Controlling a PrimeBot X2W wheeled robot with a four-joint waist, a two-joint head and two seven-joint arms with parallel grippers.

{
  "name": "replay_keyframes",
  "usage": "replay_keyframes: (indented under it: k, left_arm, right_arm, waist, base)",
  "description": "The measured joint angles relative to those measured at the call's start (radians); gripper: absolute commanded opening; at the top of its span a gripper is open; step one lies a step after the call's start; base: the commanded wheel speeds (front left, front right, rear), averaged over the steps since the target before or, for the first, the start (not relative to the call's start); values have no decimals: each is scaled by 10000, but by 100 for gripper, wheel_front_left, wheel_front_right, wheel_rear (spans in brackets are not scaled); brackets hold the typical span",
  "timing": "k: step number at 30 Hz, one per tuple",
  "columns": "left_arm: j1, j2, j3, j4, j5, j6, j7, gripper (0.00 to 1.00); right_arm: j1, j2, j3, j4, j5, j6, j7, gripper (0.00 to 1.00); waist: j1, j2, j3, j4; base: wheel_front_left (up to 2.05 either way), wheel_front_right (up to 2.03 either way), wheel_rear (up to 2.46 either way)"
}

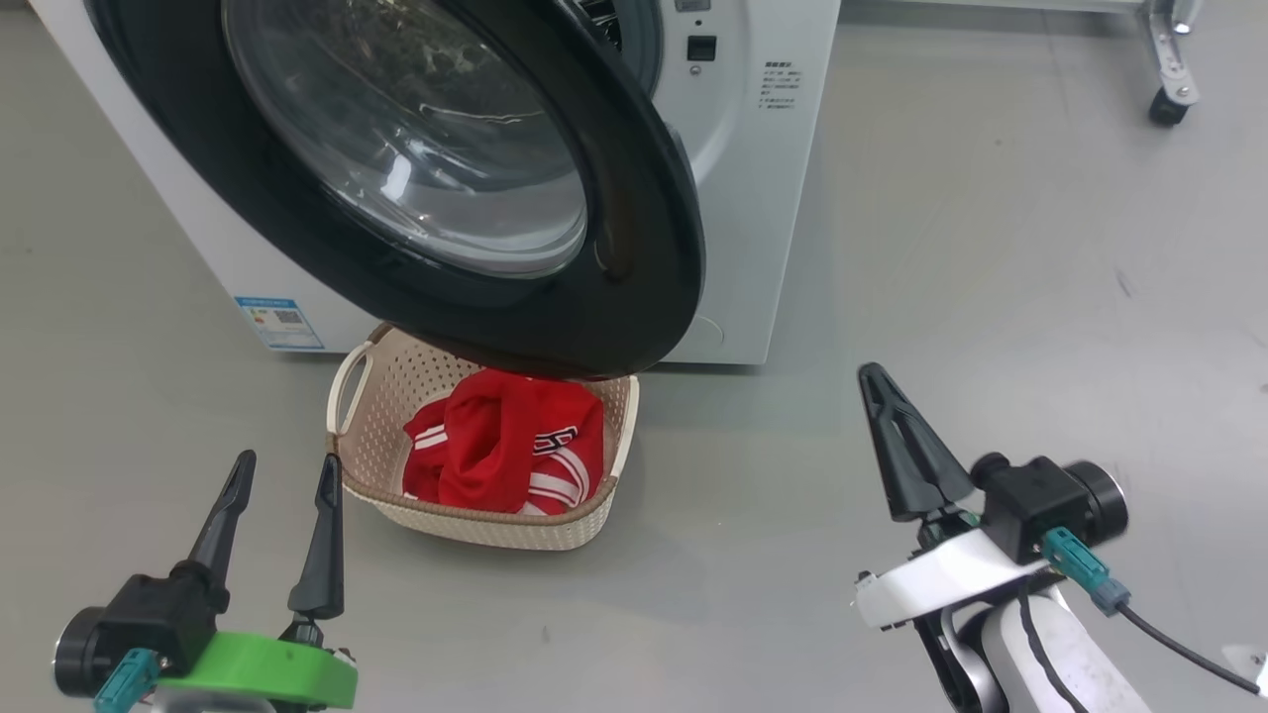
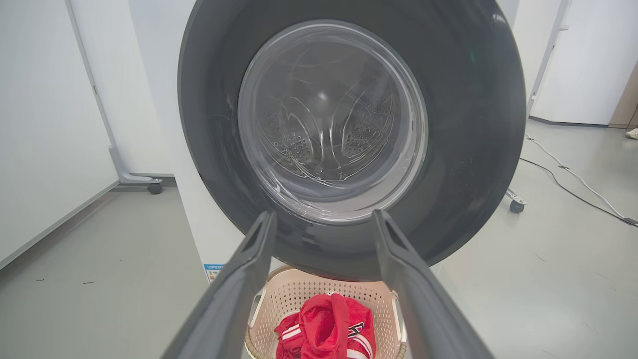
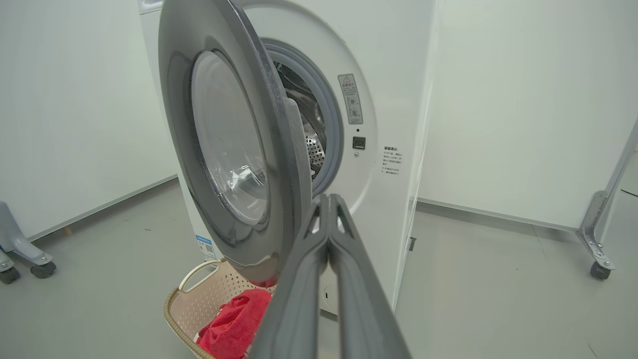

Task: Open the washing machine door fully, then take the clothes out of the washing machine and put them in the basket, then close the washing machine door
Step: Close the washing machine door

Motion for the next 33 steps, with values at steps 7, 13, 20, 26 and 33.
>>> replay_keyframes:
  k: [7,13,20,26,33]
  left_arm:
    - [-164,-151,-88,-42,79,-127,0,100]
    - [-394,-341,-182,-90,81,-221,0,100]
    - [-715,-499,-221,-96,86,-307,0,100]
    - [-1165,-660,-92,-107,84,-393,0,100]
    - [-1479,-828,69,-61,81,-477,0,100]
  right_arm:
    - [-1113,-330,698,100,-368,242,270,0]
    - [-1970,-522,995,268,-502,324,625,0]
    - [-3087,-805,1193,619,-685,408,1034,0]
    - [-3887,-1101,1135,974,-658,410,1285,0]
    - [-4634,-1350,851,1519,-364,410,1296,0]
  waist:
    - [0,0,382,427]
    - [0,0,729,805]
    - [0,-1,1337,1389]
    - [0,0,1931,1882]
    - [0,0,2598,2523]
  base:
    - [0,0,0]
    - [0,0,0]
    - [0,0,0]
    - [0,0,0]
    - [0,0,0]
